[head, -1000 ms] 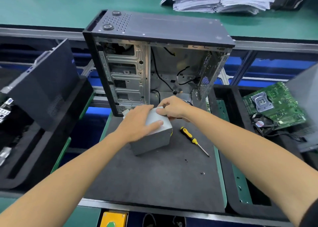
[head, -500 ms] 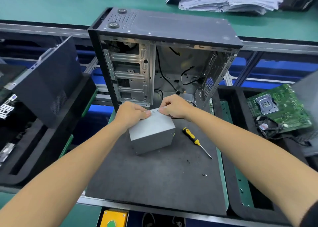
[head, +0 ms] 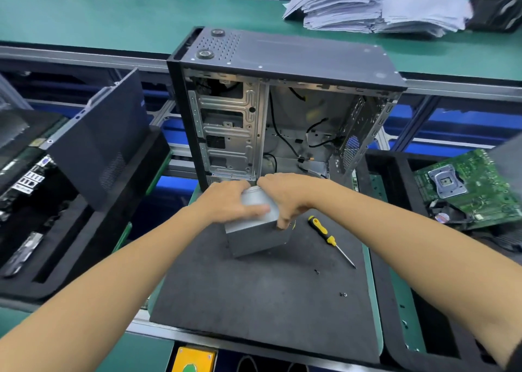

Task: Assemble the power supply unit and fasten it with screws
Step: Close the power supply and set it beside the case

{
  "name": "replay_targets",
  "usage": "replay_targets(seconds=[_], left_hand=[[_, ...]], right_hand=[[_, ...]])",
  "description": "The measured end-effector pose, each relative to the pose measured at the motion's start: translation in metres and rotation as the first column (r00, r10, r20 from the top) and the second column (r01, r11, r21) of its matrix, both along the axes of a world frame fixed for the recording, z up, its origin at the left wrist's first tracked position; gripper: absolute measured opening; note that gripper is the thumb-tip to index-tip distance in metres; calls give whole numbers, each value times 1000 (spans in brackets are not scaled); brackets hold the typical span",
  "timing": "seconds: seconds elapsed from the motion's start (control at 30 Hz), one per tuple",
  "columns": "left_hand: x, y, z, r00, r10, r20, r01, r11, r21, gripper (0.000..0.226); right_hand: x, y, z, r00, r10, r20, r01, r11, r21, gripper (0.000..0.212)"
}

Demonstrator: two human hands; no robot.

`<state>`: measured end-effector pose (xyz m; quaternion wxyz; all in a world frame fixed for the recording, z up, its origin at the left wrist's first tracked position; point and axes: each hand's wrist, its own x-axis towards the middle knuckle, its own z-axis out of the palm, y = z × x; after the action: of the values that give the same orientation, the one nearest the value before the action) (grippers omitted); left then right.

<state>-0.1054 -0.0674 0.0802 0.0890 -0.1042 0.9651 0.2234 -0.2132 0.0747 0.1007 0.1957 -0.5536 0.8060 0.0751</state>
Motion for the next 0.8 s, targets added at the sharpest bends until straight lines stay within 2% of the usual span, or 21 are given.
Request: replay_targets(seconds=[0.07, 0.1, 0.23, 0.4, 0.5, 0.6, 0.67, 0.8], left_hand=[[1, 0, 6, 987, -100, 128, 107, 993, -46, 82], [0, 2, 5, 981, -127, 147, 140, 987, -83, 87], [1, 4, -2, 989, -136, 63, 146, 969, -200, 82], [-2, 0, 3, 985, -145, 94, 160, 971, -176, 88], [-1, -1, 5, 983, -148, 106, 162, 977, -137, 91], [15, -9, -2, 985, -162, 60, 170, 967, -191, 109], [25, -18, -7, 991, -126, 35, 130, 979, -155, 115], [27, -24, -10, 997, -72, -29, 71, 997, -37, 96]], right_hand=[[0, -2, 1, 999, 13, -34, -12, 1000, 4, 71], [0, -3, 1, 999, 20, -51, -19, 1000, 9, 72], [-2, -3, 0, 995, 43, -95, -44, 999, -3, 72], [-3, -4, 4, 996, 20, -92, -19, 1000, 13, 73], [1, -5, 3, 999, -22, -30, 23, 999, 34, 73], [5, -1, 1, 999, -45, -14, 46, 999, 29, 71], [8, -2, 3, 999, -14, -52, 15, 1000, 23, 71], [20, -17, 2, 998, 24, -58, -27, 999, -38, 76]])
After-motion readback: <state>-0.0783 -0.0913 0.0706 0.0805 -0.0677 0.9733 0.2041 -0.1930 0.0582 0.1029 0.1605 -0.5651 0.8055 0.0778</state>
